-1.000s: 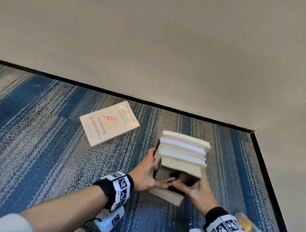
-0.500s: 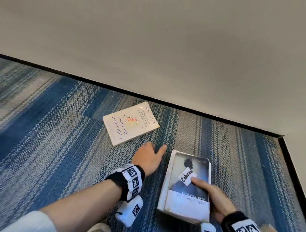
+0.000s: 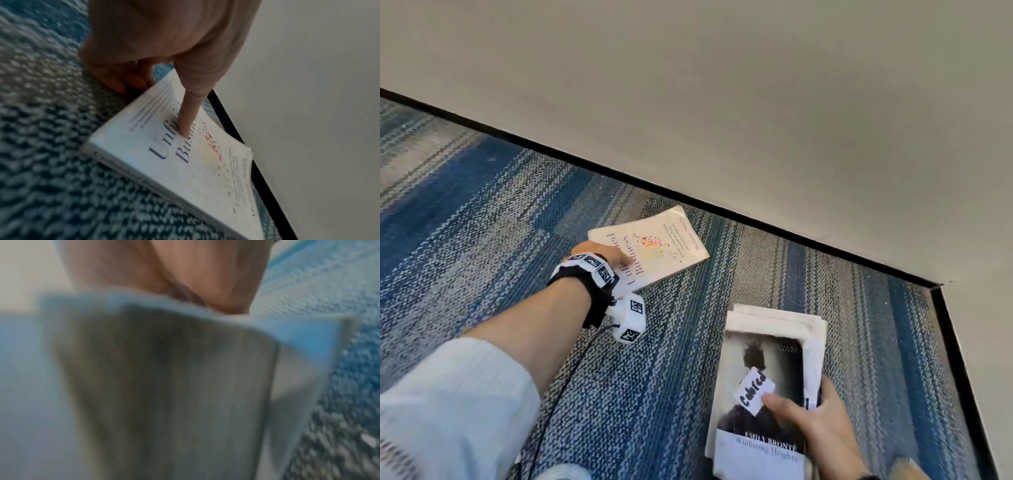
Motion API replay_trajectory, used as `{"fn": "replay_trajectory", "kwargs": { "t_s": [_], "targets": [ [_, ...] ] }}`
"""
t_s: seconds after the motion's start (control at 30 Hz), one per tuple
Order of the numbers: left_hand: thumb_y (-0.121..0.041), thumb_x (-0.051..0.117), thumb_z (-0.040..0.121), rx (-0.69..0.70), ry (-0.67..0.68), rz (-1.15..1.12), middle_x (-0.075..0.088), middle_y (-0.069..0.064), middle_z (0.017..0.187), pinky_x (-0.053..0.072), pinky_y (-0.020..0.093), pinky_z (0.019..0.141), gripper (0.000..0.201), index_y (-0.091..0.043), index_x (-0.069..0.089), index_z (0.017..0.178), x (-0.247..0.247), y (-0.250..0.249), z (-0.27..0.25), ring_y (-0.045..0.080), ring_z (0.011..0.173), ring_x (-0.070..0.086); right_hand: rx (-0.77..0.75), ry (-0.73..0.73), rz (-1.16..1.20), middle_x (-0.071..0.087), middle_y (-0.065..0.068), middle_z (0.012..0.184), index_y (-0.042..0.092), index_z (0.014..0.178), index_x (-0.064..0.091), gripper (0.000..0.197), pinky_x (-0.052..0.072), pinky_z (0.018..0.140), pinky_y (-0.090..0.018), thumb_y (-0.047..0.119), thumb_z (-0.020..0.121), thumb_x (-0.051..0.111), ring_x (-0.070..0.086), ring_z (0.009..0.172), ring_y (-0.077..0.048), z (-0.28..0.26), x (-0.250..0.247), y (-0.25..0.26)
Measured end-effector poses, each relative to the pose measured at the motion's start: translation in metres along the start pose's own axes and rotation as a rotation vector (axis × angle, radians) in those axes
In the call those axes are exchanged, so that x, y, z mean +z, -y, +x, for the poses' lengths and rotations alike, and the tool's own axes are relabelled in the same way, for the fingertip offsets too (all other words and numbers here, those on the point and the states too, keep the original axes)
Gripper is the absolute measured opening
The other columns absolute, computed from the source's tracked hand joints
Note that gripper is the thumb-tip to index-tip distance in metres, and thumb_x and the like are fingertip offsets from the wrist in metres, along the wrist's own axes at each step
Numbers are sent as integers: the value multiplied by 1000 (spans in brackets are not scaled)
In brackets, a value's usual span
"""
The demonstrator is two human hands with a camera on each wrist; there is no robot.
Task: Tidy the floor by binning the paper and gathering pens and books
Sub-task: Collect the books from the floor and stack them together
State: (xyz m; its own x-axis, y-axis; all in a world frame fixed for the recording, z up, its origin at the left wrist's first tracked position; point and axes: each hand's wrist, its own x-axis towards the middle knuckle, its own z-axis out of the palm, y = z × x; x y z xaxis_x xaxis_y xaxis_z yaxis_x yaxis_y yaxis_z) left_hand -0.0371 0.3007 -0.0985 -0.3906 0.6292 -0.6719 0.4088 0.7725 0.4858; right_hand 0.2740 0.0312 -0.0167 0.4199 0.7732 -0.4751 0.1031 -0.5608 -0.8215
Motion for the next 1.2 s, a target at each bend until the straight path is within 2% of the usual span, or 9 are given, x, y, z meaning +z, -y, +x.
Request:
{"fn": "replay_trajectory", "kwargs": {
  "t_s": [0.13,0.27,0.53,0.67,0.73,0.83,0.97,1.1,1.2],
  "targets": [
    [-9,85,61,173,-239,-374,58,16,124,51,49,95,75,-10,40,120,18,-6,-21,35,112,58,-199,-90,-291,71,3,81,28,96,50,85,55,73,-36,39,23,92,69,76,-12,-15,-16,18],
    [0,82,69,592,-77,-586,65,3,103,57,40,81,57,-19,46,109,9,-24,-62,23,92,66,-401,-78,-603,66,16,81,36,95,44,79,47,62,-23,50,31,88,61,76,3,-27,-26,45],
    [-46,77,77,1447,337,221,66,-9,77,44,30,67,24,-28,70,92,3,-73,-194,14,76,60,-811,-21,-720,44,3,131,22,115,50,86,49,89,-27,50,44,89,51,116,-11,-34,-14,61],
    [-58,70,76,1751,241,499,57,-16,112,26,35,88,25,-38,72,92,22,-66,-231,11,110,38,-790,-141,-790,26,-5,152,15,125,50,93,32,105,-28,48,47,87,38,134,-25,-37,-20,47],
    [-53,74,75,1772,347,459,46,-9,136,30,39,102,25,-33,71,89,31,-63,-234,17,128,33,-779,-247,-712,43,9,145,31,129,51,66,40,101,-30,40,69,77,53,123,-14,-45,-21,47],
    [-37,80,75,1635,621,332,48,-4,137,47,39,97,32,-21,59,95,44,-56,-238,16,118,54,-336,-26,-9,72,23,96,57,117,56,43,55,70,-44,22,93,50,73,78,-13,-45,-7,55],
    [-48,77,74,1260,828,137,57,-13,118,51,28,65,61,-27,39,118,58,-43,-253,11,70,66,-259,161,79,54,15,137,57,128,48,58,43,94,-66,48,76,72,60,118,-27,-32,-10,26],
    [-71,47,80,1392,624,297,64,-14,79,48,27,66,48,-30,63,96,68,-43,-260,4,68,57,-535,201,-343,39,23,143,48,139,18,119,46,100,-19,42,47,93,50,121,6,-23,-16,-6],
    [-57,51,91,1293,730,152,69,2,75,51,37,73,44,-18,70,83,67,-54,-256,18,70,63,-601,75,-348,42,26,133,47,130,13,120,48,94,-22,43,41,92,54,112,6,-17,-16,0]
  ]
}}
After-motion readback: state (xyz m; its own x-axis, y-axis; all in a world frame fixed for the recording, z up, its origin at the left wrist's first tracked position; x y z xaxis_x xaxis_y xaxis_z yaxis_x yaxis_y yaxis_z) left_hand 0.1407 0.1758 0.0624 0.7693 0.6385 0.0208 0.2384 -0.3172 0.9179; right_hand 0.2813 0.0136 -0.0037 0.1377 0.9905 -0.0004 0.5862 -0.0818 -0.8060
